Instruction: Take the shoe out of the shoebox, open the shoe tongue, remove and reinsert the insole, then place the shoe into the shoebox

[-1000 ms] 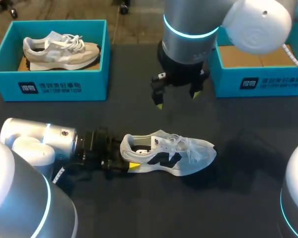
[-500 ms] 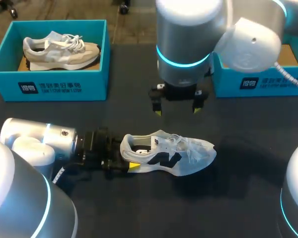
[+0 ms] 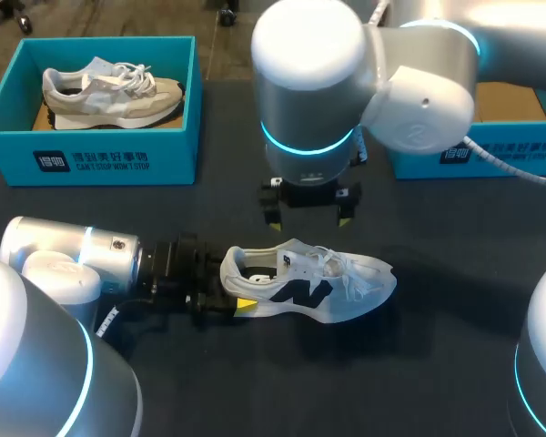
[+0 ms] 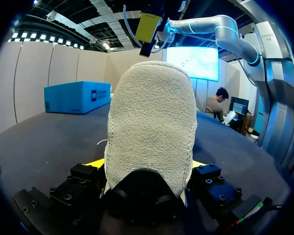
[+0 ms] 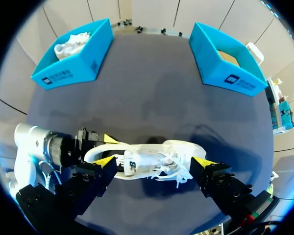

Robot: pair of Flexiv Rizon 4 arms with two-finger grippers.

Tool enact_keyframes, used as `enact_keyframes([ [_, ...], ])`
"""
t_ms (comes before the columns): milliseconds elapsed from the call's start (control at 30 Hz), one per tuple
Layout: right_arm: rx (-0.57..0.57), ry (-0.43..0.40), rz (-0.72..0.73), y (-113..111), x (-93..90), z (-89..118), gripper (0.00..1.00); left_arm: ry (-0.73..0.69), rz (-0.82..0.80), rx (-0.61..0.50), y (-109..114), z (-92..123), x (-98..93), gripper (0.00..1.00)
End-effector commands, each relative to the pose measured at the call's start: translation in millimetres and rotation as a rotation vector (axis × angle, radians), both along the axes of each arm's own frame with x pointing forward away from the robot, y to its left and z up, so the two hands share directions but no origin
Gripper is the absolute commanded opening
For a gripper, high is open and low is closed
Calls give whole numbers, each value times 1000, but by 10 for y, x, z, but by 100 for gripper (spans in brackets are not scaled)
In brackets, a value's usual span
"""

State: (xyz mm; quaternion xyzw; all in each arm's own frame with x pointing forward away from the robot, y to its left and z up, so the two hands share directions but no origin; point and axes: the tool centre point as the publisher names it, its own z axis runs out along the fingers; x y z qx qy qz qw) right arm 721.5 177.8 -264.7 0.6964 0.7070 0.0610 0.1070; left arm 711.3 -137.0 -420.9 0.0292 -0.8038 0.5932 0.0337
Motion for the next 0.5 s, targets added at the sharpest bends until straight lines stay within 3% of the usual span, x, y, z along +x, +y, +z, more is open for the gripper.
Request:
enact_keyframes([
  [33, -37, 15, 8, 152, 19, -163, 100, 2, -1, 4, -5, -27, 15, 0],
  [500, -127, 122, 35, 220, -42, -456, 100, 2, -1, 4, -5, -27, 15, 0],
])
